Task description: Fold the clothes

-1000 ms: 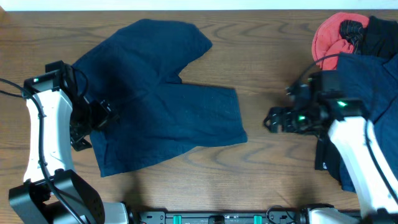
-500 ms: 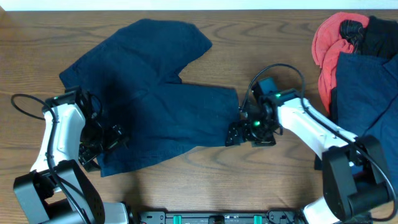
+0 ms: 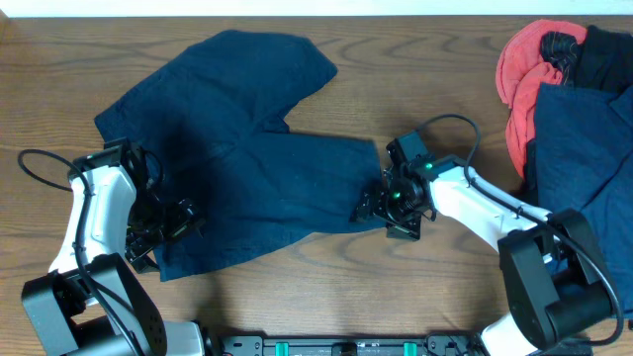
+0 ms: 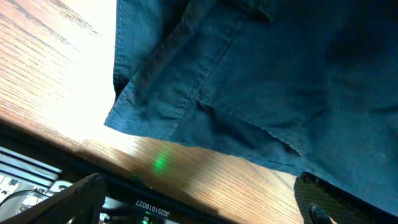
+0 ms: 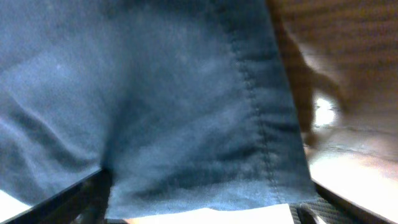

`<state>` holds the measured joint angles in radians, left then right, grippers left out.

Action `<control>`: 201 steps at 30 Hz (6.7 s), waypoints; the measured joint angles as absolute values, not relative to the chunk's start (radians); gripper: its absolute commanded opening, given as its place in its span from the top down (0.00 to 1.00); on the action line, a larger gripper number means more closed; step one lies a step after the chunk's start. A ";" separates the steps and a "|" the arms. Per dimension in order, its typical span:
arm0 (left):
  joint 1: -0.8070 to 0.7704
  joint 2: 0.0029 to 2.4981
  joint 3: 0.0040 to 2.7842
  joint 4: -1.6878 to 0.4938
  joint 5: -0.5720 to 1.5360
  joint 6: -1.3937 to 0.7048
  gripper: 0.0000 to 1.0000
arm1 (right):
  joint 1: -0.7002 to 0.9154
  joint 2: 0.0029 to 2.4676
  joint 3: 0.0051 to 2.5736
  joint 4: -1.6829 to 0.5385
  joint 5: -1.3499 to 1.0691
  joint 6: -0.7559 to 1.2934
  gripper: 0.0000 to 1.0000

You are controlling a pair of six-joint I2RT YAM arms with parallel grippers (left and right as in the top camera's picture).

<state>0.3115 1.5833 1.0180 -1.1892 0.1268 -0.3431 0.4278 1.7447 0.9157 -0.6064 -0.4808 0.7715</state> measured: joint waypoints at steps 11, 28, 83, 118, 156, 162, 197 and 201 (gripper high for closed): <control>0.311 1.583 1.018 -1.185 0.127 -0.343 0.02 | 0.423 1.728 0.812 -0.376 -0.422 0.993 0.99; 0.228 1.583 1.018 -1.217 0.298 -0.294 0.02 | -0.089 1.488 0.804 -0.587 -0.116 0.723 0.99; 0.108 1.723 0.947 -0.422 0.452 -0.450 0.29 | -0.093 1.486 0.801 -0.708 -0.082 0.637 0.98; -0.234 1.193 0.460 -0.432 0.448 -1.131 0.18 | -0.093 1.486 0.801 -0.691 -0.082 0.597 0.98; -0.302 0.536 0.667 -1.092 0.408 -0.781 0.94 | -0.093 1.223 1.113 -0.987 -0.216 0.385 0.99; -0.304 0.504 0.673 -0.975 0.162 -0.858 0.94 | 0.032 1.278 1.213 -0.845 -0.233 0.290 0.99; 0.037 1.543 0.645 0.225 -0.383 -0.909 0.77 | 0.252 2.110 1.261 0.538 -0.131 0.221 0.61; 0.049 1.599 0.643 0.340 -0.396 -0.870 0.15 | 0.254 2.167 1.263 0.611 -0.113 0.214 0.44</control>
